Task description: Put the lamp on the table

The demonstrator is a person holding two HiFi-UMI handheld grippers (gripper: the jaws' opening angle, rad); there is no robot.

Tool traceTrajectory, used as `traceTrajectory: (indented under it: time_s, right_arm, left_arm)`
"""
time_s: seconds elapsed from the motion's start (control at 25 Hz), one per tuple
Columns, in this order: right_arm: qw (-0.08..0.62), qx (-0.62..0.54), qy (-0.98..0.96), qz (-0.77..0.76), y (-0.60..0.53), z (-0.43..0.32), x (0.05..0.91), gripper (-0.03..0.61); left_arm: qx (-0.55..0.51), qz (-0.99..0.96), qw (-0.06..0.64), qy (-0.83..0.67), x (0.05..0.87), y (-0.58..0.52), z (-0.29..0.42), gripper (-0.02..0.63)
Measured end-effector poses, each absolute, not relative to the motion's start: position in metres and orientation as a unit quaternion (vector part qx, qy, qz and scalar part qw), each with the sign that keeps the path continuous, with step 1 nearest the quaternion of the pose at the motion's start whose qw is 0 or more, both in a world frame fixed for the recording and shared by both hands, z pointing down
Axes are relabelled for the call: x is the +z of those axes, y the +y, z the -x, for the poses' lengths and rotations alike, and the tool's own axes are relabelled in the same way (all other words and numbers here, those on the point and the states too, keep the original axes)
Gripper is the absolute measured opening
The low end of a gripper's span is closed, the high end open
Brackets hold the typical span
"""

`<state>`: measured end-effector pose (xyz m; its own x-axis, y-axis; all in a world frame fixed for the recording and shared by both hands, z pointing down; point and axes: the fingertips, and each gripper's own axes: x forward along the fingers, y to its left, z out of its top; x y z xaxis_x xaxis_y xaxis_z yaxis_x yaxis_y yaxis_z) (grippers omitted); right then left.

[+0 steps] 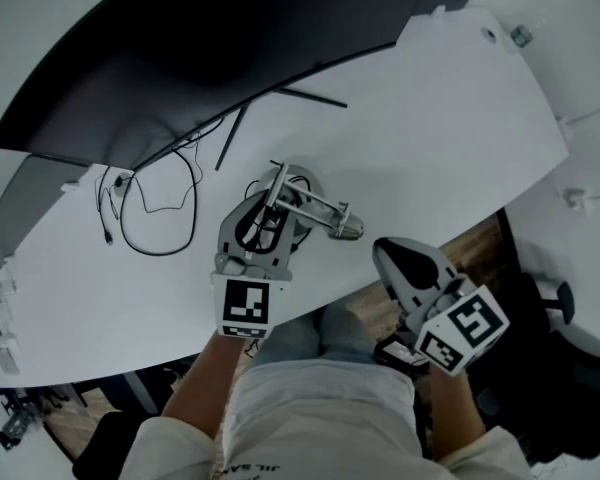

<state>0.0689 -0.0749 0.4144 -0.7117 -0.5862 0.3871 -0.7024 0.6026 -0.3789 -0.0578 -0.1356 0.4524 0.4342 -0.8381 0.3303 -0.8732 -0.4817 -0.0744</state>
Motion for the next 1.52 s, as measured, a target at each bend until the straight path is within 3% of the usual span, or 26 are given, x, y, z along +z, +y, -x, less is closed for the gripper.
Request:
traceTrajectory:
  time_s: [0.72,1.24,1.52]
  right_arm:
    - [0.109,0.223,-0.894,-0.373,-0.073,-0.066,0.383,0.032]
    - [0.1,0.19,-0.898,-0.384,-0.075,-0.071,0.351,0.032]
    - [0.089,0.183,-0.901,-0.382,-0.08,-0.069,0.337,0.032]
  left_arm:
    - [0.16,-0.848,0.084,-0.498,0.413,-0.097,0.079,0.092]
    - [0.157,-0.859,0.085,-0.479,0.381,-0.081,0.057,0.007]
    - [0.153,-0.866,0.087,-0.468,0.369,-0.08,0.049,0.003]
